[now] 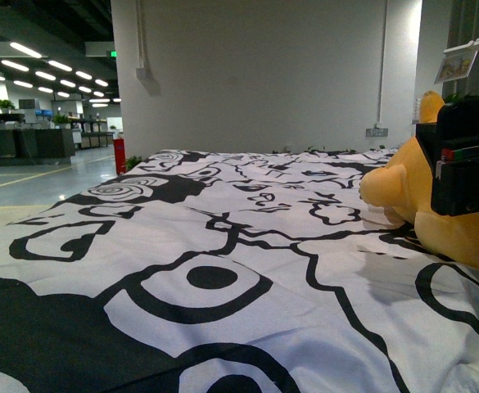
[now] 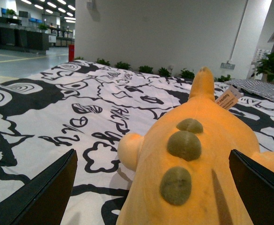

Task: Put away toys

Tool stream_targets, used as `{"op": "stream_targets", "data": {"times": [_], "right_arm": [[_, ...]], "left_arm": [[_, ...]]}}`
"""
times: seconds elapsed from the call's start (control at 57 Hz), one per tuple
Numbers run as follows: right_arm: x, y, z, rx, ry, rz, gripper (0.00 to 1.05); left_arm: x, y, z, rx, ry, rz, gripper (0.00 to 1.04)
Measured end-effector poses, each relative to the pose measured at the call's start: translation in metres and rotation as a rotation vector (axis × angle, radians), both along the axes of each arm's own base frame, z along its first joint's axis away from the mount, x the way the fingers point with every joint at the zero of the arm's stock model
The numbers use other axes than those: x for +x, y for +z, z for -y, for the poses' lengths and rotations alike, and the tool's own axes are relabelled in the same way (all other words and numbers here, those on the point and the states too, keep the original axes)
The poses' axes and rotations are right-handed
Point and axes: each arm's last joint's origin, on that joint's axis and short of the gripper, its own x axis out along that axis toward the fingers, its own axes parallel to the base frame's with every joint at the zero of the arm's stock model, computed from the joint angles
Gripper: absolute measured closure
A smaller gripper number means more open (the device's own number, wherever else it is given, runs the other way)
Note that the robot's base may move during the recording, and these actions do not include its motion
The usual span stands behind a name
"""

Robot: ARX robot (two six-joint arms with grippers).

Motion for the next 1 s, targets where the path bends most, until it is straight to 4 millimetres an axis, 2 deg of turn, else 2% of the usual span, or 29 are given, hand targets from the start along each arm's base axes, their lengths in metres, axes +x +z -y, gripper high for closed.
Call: {"op": "stream_targets", "data": {"times": [0.333, 0.597, 1.0], "right_arm": [[0.016, 0.004, -0.012, -0.011, -0.012, 0.021, 0.06], [0.030, 0.001, -0.010, -0.013, -0.040, 0.007, 0.06], [0.048, -0.014, -0.004, -0.012, -0.102, -0.003, 0.06]], "left_arm": [[0.000, 0.000, 0.000, 0.000, 0.000, 0.000, 0.06], [0.000, 0.000, 0.000, 0.000, 0.000, 0.000, 0.06], [0.000, 0.000, 0.000, 0.000, 0.000, 0.000, 0.06]]}}
